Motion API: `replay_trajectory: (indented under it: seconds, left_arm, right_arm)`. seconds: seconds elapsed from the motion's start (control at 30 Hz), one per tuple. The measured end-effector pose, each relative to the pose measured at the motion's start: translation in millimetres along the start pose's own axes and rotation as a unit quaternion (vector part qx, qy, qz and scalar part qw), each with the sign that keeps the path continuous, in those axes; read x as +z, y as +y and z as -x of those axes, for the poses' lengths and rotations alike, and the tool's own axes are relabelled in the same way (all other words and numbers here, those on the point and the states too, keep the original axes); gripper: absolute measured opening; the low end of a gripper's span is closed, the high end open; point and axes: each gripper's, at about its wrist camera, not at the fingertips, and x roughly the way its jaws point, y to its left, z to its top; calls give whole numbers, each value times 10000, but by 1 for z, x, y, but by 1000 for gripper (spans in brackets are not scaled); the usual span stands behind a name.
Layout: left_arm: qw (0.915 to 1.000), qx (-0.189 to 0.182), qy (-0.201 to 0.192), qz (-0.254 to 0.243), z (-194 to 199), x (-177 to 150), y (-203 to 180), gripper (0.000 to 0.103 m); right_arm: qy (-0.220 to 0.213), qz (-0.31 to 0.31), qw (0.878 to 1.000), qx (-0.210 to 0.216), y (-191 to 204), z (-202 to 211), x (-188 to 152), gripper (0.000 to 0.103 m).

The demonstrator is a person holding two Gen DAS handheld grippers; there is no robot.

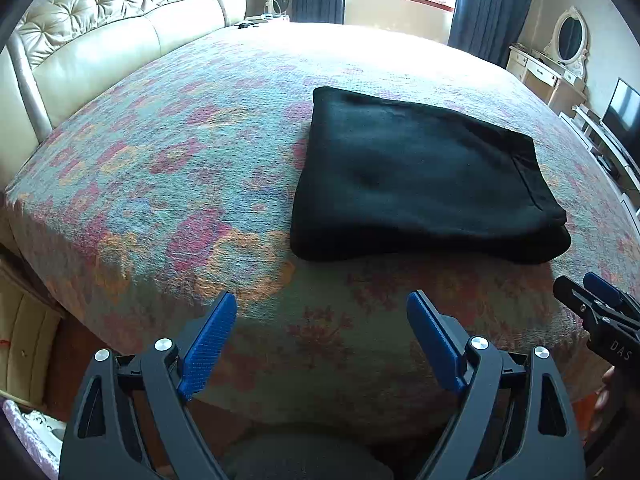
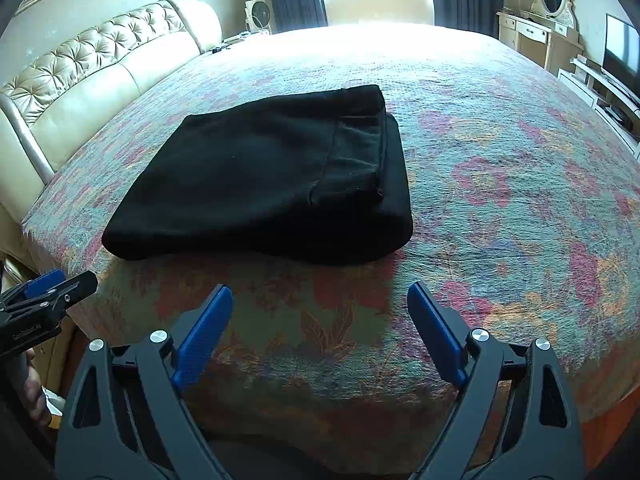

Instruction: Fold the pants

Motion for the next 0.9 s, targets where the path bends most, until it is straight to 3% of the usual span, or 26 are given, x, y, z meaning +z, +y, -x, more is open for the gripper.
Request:
replay_trajectory:
  seconds: [0.9]
  left_arm:
    - [9994, 188, -164, -247, 4, 3, -8, 86]
  right_arm:
    - [210, 3, 9997, 117, 3, -11, -4, 89]
